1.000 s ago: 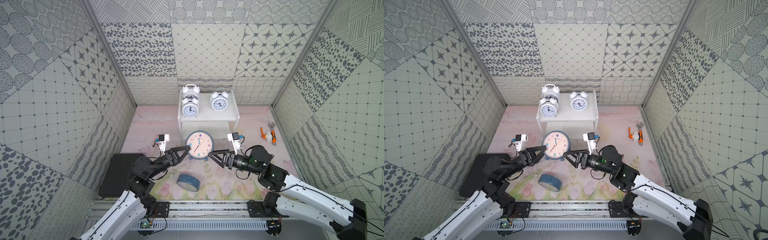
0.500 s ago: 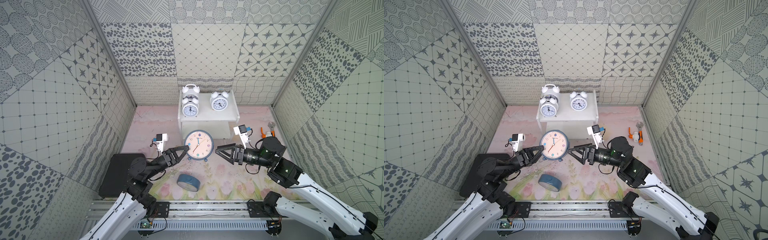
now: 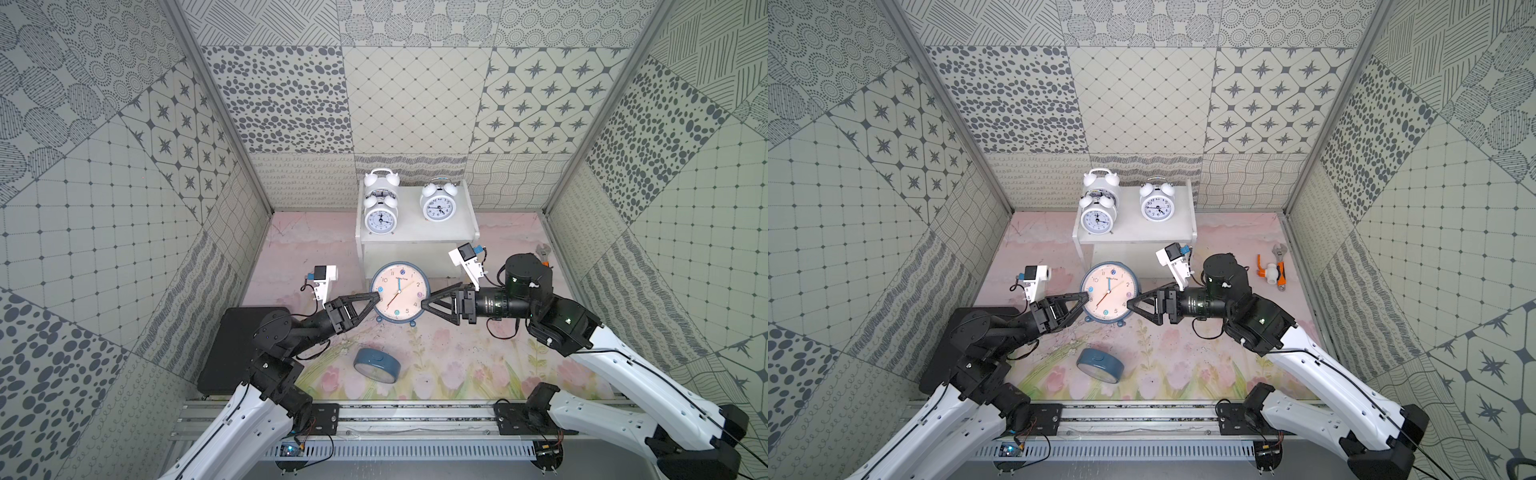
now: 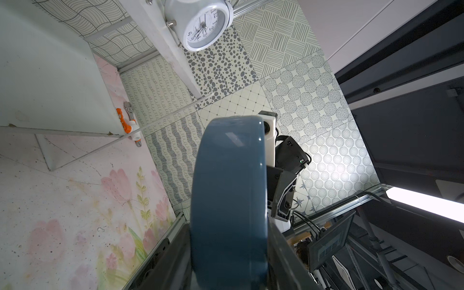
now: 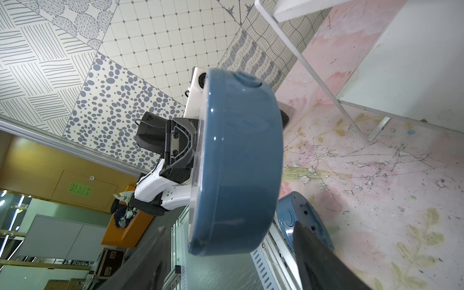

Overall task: Place the alarm clocks on the shelf by style
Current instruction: Pick up the alarm from the center of the board.

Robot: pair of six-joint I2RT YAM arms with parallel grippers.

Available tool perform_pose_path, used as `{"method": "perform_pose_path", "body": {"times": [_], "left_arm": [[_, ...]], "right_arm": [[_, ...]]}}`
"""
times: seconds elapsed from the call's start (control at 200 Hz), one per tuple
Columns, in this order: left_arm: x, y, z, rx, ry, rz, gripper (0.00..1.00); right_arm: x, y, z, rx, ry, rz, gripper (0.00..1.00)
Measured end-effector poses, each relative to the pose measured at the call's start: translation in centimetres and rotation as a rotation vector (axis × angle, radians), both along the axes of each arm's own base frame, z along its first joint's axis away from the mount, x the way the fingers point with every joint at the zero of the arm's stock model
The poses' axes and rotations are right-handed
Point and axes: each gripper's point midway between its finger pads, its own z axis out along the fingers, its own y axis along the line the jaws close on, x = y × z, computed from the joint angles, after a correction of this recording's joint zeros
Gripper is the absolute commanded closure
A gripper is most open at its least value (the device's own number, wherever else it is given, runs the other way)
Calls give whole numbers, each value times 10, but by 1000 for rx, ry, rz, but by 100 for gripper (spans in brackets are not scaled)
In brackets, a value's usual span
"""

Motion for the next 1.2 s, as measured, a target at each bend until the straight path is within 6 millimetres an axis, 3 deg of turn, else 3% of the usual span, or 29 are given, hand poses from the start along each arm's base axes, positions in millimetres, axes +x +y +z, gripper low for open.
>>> {"method": "perform_pose_path", "body": {"times": [0.33, 0.625, 0.896, 1.051, 1.201], "left_arm": [[-2, -3, -4, 19, 8, -22, 88], [-5, -4, -3, 33, -27, -35, 87], [-5, -3, -3, 39, -48, -30, 54], [-5, -3, -2, 54, -50, -20, 47], [4, 3, -5, 90, -14, 51, 40]], "right_arm": [[0, 6, -7, -15, 25, 29, 36], [-4, 7, -2, 9, 54, 50, 60], [-5, 6, 0, 15, 39, 48, 70], [-6, 2, 1, 14, -19, 26, 73], [-3, -15, 0, 4, -113, -51, 74]]}}
